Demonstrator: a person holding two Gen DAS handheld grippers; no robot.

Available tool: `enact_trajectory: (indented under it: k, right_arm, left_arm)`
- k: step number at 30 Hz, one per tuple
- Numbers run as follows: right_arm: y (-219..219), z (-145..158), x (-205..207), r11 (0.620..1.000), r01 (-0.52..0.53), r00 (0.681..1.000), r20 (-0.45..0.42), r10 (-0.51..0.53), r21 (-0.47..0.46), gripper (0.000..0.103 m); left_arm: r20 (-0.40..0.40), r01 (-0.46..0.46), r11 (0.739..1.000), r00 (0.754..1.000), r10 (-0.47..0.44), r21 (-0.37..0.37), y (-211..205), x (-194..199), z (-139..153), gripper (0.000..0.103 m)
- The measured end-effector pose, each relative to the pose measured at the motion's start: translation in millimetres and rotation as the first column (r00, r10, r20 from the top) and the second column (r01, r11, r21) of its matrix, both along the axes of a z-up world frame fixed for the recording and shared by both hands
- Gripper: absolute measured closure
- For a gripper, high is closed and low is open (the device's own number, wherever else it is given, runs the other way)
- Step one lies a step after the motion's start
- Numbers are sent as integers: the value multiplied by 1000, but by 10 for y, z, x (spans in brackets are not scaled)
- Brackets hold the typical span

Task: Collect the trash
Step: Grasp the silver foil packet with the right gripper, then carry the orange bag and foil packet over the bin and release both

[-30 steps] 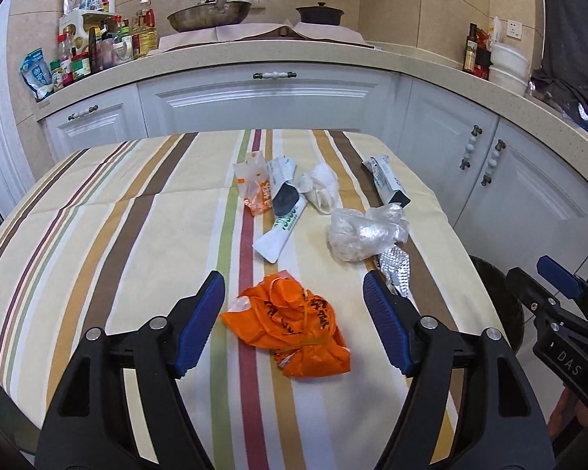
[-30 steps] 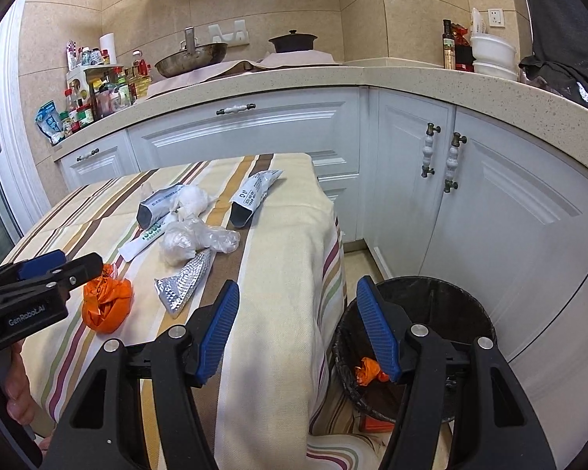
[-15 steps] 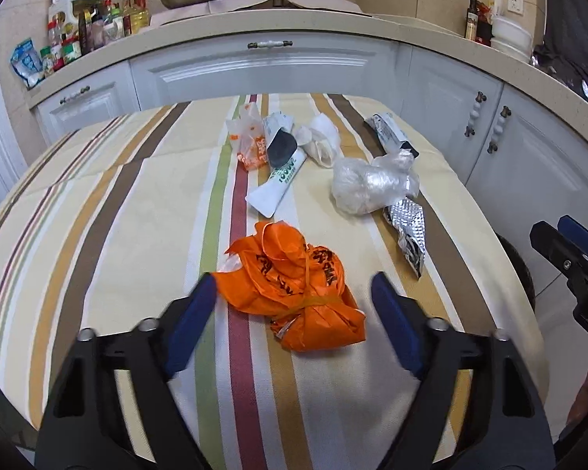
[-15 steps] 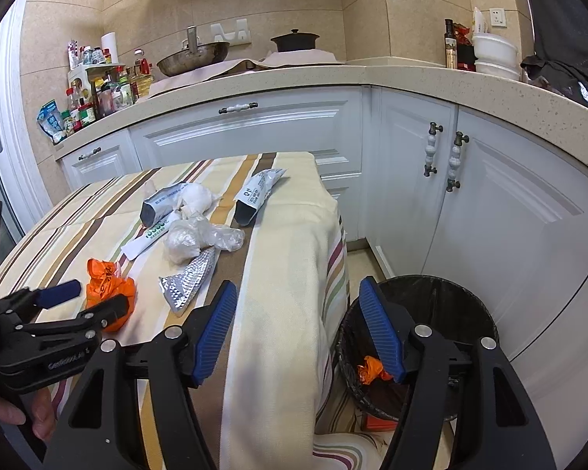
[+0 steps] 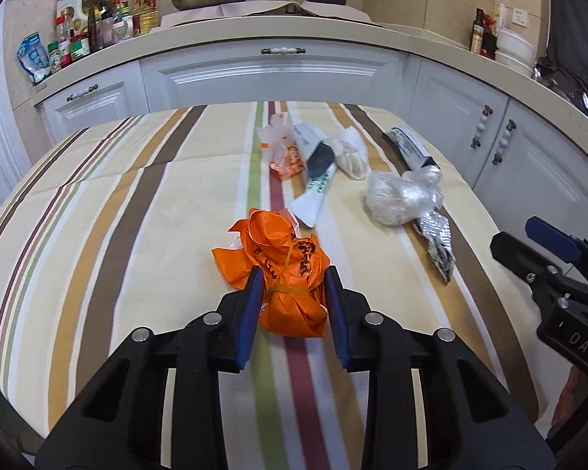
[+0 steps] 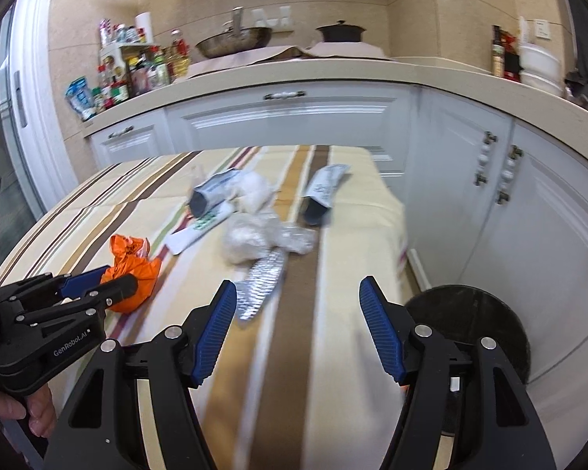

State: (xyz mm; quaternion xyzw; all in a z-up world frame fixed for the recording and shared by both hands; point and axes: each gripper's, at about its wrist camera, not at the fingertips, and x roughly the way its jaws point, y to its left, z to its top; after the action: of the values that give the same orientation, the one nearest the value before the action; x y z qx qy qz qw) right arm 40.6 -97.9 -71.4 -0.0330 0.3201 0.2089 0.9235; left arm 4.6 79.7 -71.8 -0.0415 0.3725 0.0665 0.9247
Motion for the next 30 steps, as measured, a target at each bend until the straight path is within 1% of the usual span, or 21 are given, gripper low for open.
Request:
enact_trajectory:
  k: [6,11,13,14,15,16,17,18,26,30]
  right_arm:
    - [252,-63,96,999,-43,998,-43,42,-31,39]
    - [352,-164,230,997,-52,993,-112,45,-59,48]
    - [370,-204,258,996,-58,990,-134,48,-68,59]
    - [377,-222,269,996,-60,988,-143,49,-73,62]
    - [380,-237,270,995,-62,987,-150,50,-76,71]
    - [383,-251,272,995,-65,986,-159,52,-79,75]
    - [382,-257,271,995,-64,986,-160,51,-81,76]
    - [384,-259,269,995,-63,986,-158,49,-81,80]
    - [290,-183,168,996,-54,993,-108,46,-70,82]
    - [195,-129,112,997,-43,995,-89,38,-59,82]
  left_arm:
    - [13,-43,999,999,43,2,234,-46,44,72]
    - [14,-82,997,997,82,-7,448,-63,42,72]
    - [17,-97,995,995,97,-11,528,-67,46,72]
    - [18,-101,995,995,101,-13,554,-71,41,72]
    - [17,-103,995,995,103,-18,580,-77,39,72]
    - [17,-107,994,994,108,-19,604,-78,39,72]
    - [18,-109,994,994,109,-20,616,-80,35,72]
    - [18,-110,994,994,111,-21,622,-81,35,72]
    - [22,-108,994,994,108,-17,594,-97,54,72]
    - [34,-103,995,994,103,-9,531,-130,115,72]
